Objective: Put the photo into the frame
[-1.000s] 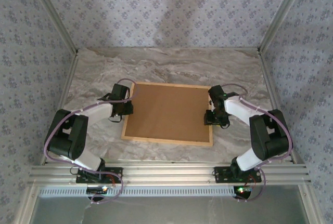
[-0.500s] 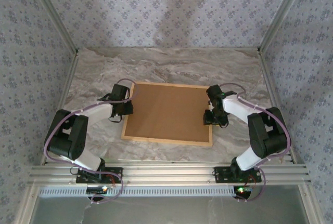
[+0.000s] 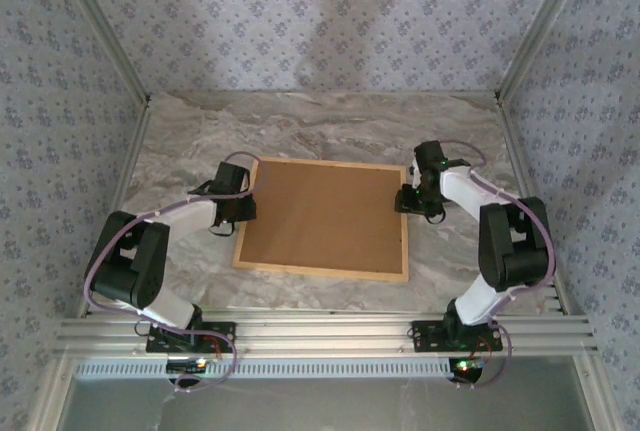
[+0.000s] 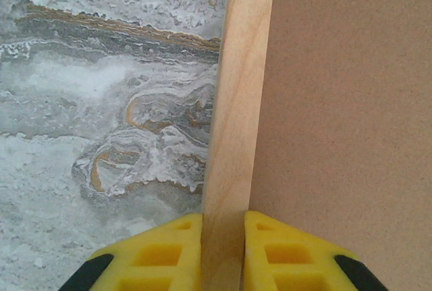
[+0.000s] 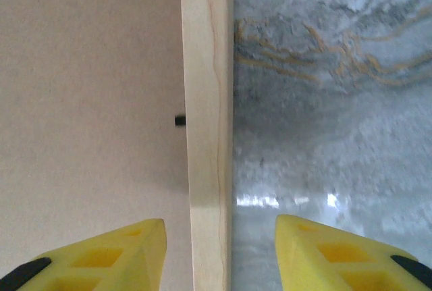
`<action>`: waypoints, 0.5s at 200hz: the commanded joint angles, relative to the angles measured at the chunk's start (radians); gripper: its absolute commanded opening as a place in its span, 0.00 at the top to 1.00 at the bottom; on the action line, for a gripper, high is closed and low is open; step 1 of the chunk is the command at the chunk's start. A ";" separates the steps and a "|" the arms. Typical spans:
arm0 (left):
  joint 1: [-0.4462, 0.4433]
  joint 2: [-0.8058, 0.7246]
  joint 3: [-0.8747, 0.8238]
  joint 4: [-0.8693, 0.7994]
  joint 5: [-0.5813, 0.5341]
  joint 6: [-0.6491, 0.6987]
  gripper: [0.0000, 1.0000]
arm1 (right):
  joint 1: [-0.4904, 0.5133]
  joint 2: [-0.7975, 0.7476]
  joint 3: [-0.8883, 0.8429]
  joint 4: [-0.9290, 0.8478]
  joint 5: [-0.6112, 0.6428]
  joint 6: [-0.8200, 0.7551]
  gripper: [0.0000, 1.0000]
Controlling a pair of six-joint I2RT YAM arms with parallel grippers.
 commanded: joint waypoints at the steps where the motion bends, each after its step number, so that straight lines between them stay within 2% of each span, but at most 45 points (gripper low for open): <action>1: -0.021 0.005 -0.039 -0.116 0.039 -0.016 0.80 | -0.005 0.047 0.030 0.033 -0.027 -0.030 0.53; 36: -0.022 -0.008 -0.025 -0.129 0.034 -0.019 0.74 | -0.006 0.089 0.036 0.043 -0.040 -0.034 0.61; 68: -0.017 -0.039 0.006 -0.156 -0.015 -0.008 0.60 | -0.008 0.090 0.031 0.034 -0.001 -0.047 0.73; 100: 0.026 -0.052 0.047 -0.149 -0.026 0.003 0.55 | -0.007 0.089 0.031 0.044 0.005 -0.053 0.75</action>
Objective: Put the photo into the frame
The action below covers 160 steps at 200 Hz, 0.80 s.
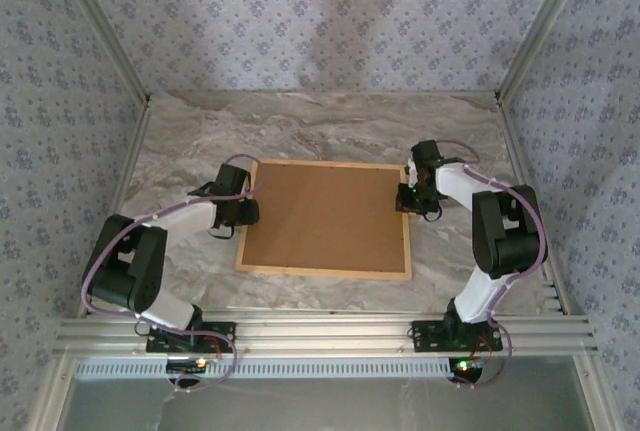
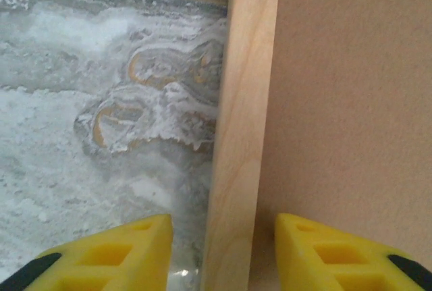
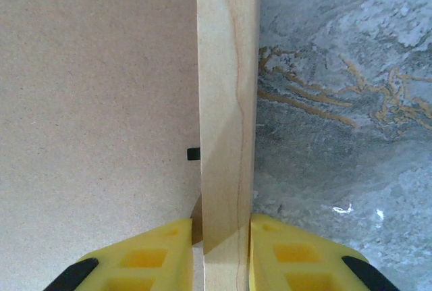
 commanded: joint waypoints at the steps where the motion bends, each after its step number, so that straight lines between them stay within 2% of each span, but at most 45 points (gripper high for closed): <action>1: 0.032 -0.023 0.048 -0.067 -0.015 0.018 0.55 | -0.003 0.019 0.011 0.009 0.033 -0.020 0.75; 48: 0.096 0.064 0.145 -0.061 -0.011 0.032 0.55 | -0.008 0.020 0.017 0.015 0.015 -0.026 0.75; 160: 0.107 0.289 0.368 -0.091 -0.002 0.066 0.57 | -0.024 0.032 0.009 0.043 -0.010 -0.029 0.75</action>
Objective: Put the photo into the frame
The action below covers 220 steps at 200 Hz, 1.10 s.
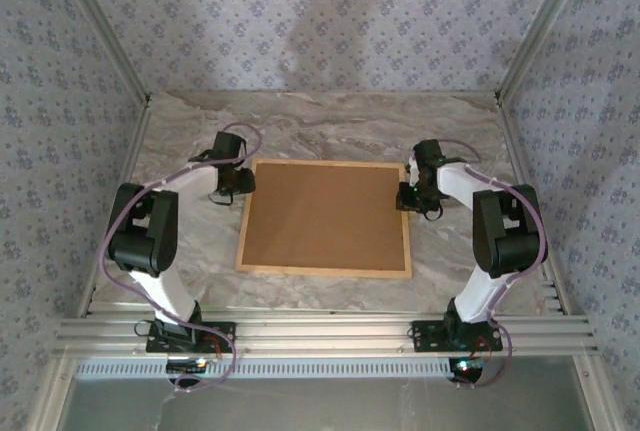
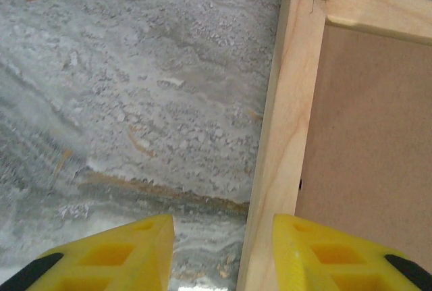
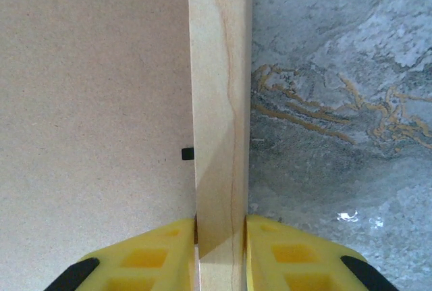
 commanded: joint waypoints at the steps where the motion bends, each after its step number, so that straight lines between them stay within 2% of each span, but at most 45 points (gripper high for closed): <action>1: 0.007 0.038 0.040 -0.034 -0.002 0.021 0.57 | -0.007 0.027 0.009 0.023 0.010 -0.017 0.75; 116: -0.015 0.131 0.037 0.009 0.097 0.031 0.54 | 0.009 0.052 0.019 0.015 0.002 -0.020 0.76; 220: -0.054 0.198 0.093 -0.069 0.119 0.080 0.47 | 0.035 0.058 0.018 0.005 0.011 -0.030 0.77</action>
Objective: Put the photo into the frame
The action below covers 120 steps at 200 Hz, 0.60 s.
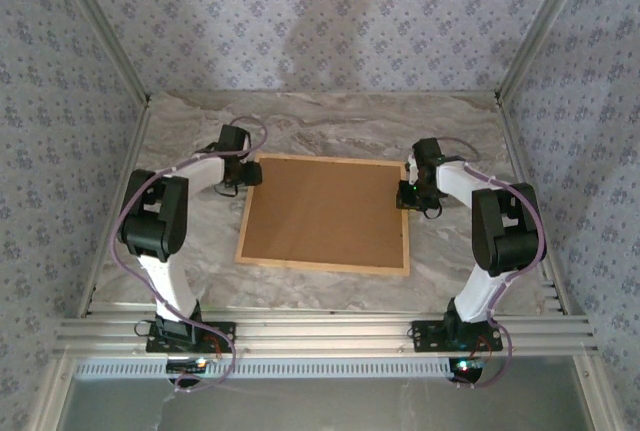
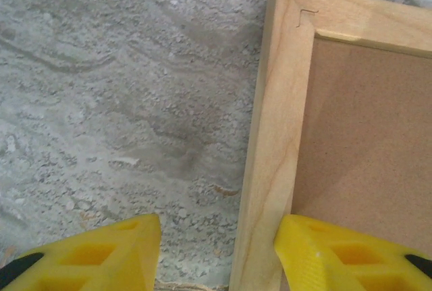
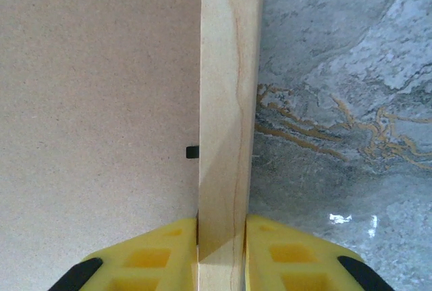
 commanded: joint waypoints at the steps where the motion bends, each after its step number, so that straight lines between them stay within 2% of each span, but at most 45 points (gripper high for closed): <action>1: -0.049 0.075 -0.010 -0.097 0.077 0.035 0.47 | 0.025 0.043 0.002 0.000 -0.010 -0.022 0.77; 58: -0.061 0.076 0.005 -0.127 0.058 0.040 0.45 | 0.037 0.042 -0.003 -0.005 -0.004 -0.023 0.77; 120: -0.030 -0.045 0.008 -0.114 0.002 0.022 0.43 | 0.037 0.028 -0.006 -0.018 0.001 -0.025 0.77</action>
